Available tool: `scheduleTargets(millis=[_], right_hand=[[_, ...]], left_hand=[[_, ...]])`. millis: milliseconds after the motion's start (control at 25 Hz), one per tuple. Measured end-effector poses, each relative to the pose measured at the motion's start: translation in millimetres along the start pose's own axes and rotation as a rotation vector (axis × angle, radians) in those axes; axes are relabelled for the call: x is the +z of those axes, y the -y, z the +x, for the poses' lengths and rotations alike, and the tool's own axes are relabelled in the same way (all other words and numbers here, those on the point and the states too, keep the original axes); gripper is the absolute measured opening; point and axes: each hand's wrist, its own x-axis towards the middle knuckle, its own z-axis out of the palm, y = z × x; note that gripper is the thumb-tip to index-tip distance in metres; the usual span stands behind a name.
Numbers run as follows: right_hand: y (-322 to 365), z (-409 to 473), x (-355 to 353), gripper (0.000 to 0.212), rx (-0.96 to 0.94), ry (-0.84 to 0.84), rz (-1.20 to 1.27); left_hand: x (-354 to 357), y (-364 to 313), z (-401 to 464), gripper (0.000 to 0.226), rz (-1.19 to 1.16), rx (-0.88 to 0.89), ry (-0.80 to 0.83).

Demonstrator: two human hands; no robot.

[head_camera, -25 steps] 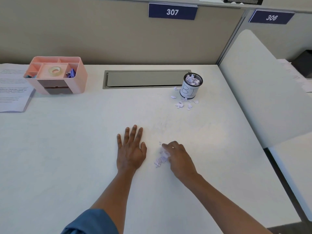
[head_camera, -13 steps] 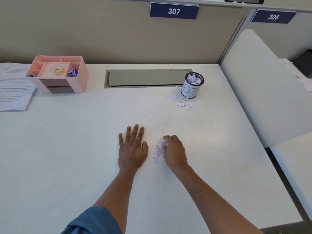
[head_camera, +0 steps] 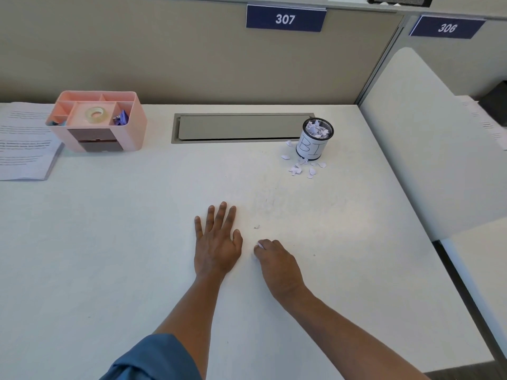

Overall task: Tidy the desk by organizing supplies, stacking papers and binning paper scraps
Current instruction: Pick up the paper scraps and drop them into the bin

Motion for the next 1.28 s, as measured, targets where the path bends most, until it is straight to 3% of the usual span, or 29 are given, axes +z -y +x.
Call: scheduleTargets(millis=[200,480,720,920,1080,1280], right_hand=[[-13,10,-9,0.015,-0.033,-0.028,0.030],[-60,49,-36,0.019,0.646,-0.097,1.075],[-97,110,-100,0.019,0.654,-0.222,1.368],[-141,180,-160,0.015,0.669,-0.320,1.281],[-169,234,-196,0.022,0.675,-0.398,0.989],[-178,270,-211,0.014,0.615,-0.317,0.611]], left_hand=[[-1,0,0,0.065,-0.007,-0.001,-0.002],[-3,-2,-1,0.063,-0.010,0.002,0.006],[-3,0,-2,0.064,0.003,-0.002,0.013],[-4,-4,-2,0.066,0.007,0.004,0.014],[-6,-2,-2,0.066,0.010,-0.001,0.008],[-5,-4,0,0.065,0.004,-0.004,0.000]])
